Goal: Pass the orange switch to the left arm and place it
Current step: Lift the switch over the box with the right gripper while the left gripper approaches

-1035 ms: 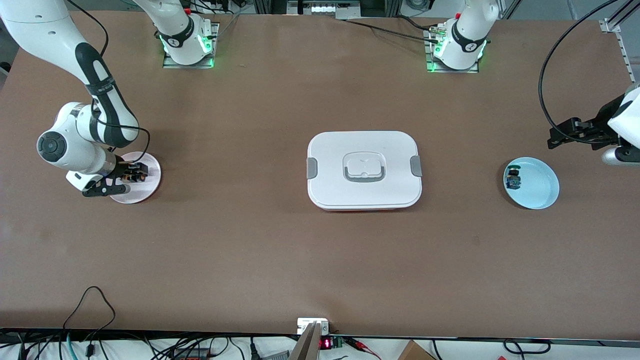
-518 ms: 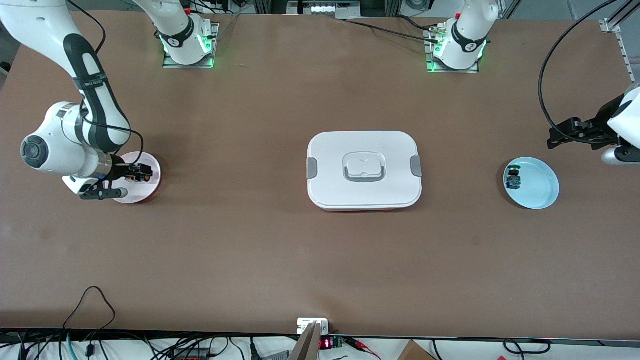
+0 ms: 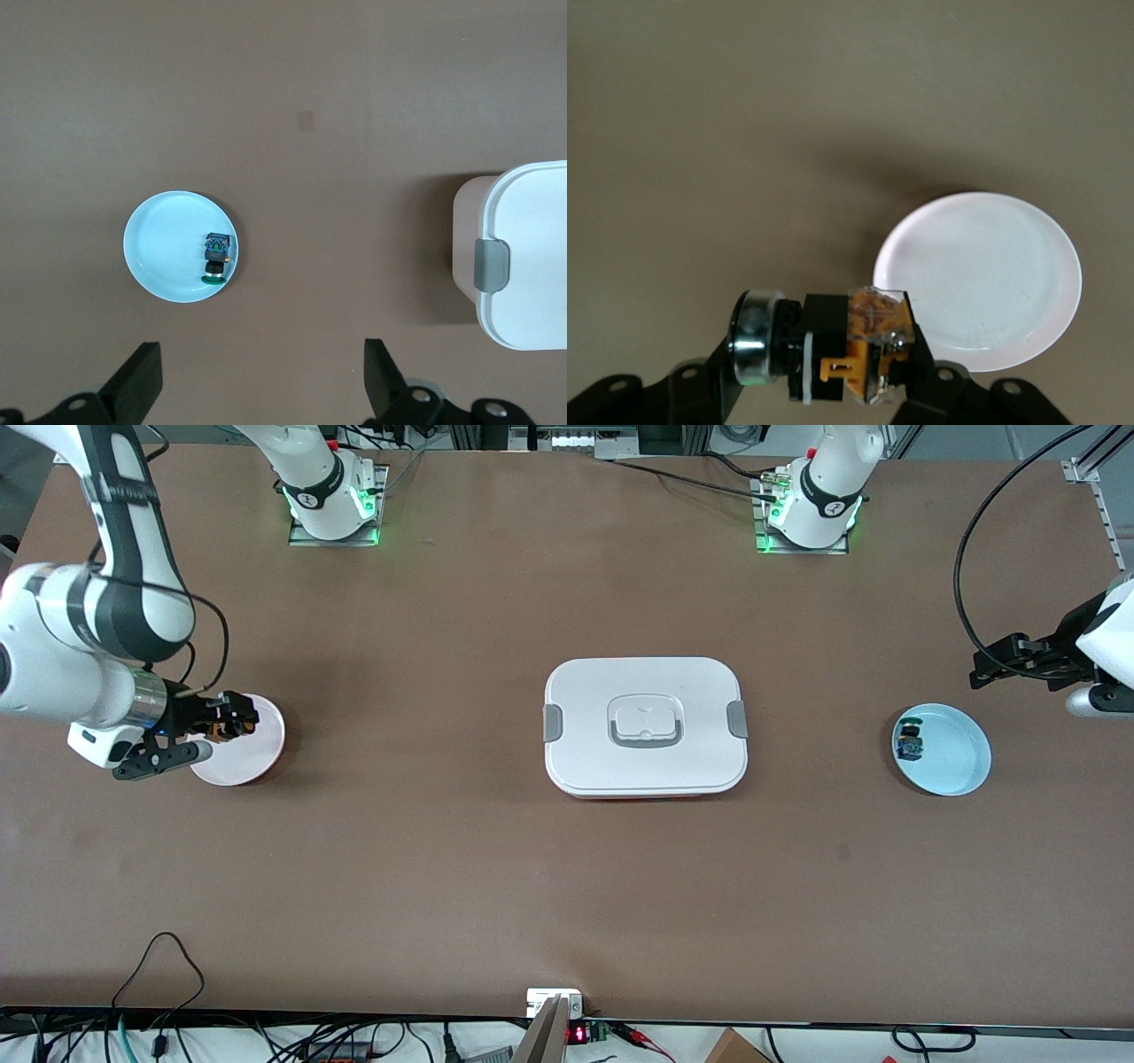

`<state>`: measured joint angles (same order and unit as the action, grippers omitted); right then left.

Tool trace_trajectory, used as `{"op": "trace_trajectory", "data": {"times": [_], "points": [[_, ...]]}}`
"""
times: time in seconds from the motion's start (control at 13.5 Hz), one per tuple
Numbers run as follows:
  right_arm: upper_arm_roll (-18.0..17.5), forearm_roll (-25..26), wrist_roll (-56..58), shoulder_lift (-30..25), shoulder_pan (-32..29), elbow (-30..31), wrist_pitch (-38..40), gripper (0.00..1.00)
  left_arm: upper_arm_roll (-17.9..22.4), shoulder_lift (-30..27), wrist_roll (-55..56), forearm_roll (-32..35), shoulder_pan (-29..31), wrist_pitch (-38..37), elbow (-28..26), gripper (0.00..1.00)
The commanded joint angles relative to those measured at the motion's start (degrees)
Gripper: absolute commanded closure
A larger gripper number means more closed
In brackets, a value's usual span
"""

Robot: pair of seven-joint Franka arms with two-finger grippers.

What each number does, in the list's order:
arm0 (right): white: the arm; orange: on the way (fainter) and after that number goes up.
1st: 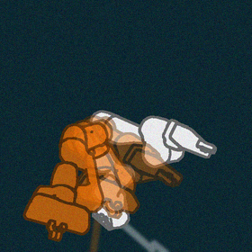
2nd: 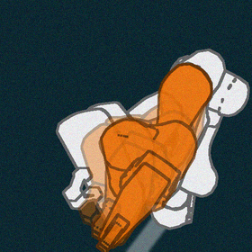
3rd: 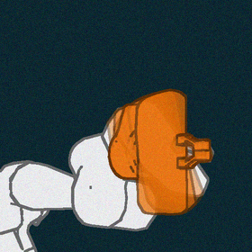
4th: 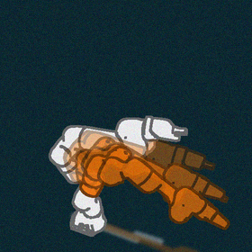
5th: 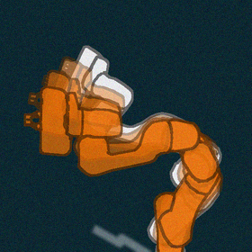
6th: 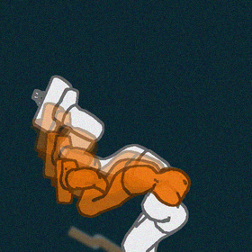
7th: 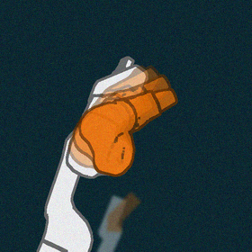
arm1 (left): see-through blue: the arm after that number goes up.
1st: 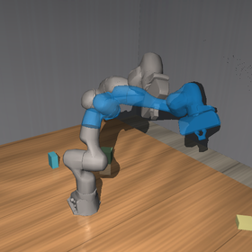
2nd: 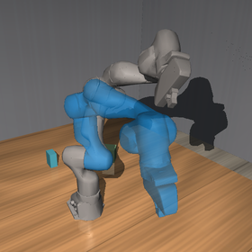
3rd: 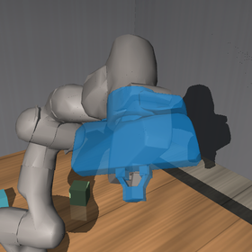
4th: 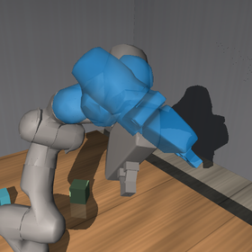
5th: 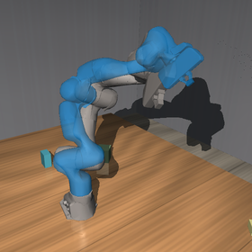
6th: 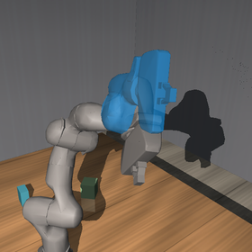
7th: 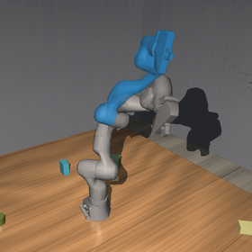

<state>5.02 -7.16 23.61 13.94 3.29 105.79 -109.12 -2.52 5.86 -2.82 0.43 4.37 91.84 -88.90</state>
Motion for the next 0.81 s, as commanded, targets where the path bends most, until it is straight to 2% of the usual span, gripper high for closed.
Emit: {"op": "trace_trajectory", "data": {"times": [0.0, 0.15, 0.3, 0.52, 0.67, 0.74], "points": [[-0.7, -1.4, 4.8, -2.7, 2.9, -3.3, 5.3, 0.98, -0.3, 1.0, 0.0, 1.9, -0.2, -1.3, 2.1, 0.00], [-3.9, -2.9, 4.7, -4.1, 3.9, -6.7, 6.9, 0.99, -0.3, 1.0, 0.0, 1.9, -0.5, -1.3, 2.1, 0.00], [-7.1, -7.7, 5.2, -5.1, 3.9, -9.4, 7.5, 0.99, -0.2, 1.1, -0.3, 0.9, -0.4, -1.3, 2.1, 0.00], [-10.0, -18.5, 8.9, -5.8, 4.8, -12.0, 7.3, 0.99, -0.2, 8.0, -0.3, -2.8, -0.6, -1.8, 3.0, 0.00], [-12.2, -24.1, 14.9, -6.0, 5.3, -12.8, 6.8, 1.00, -0.2, 9.5, -0.6, -4.9, 0.3, -2.6, 3.1, 0.00], [-12.4, -30.2, 17.0, -5.5, 6.2, -12.8, 6.7, 1.00, 0.0, 10.6, -0.7, -7.3, 0.4, -2.6, 3.2, 0.00]]}}
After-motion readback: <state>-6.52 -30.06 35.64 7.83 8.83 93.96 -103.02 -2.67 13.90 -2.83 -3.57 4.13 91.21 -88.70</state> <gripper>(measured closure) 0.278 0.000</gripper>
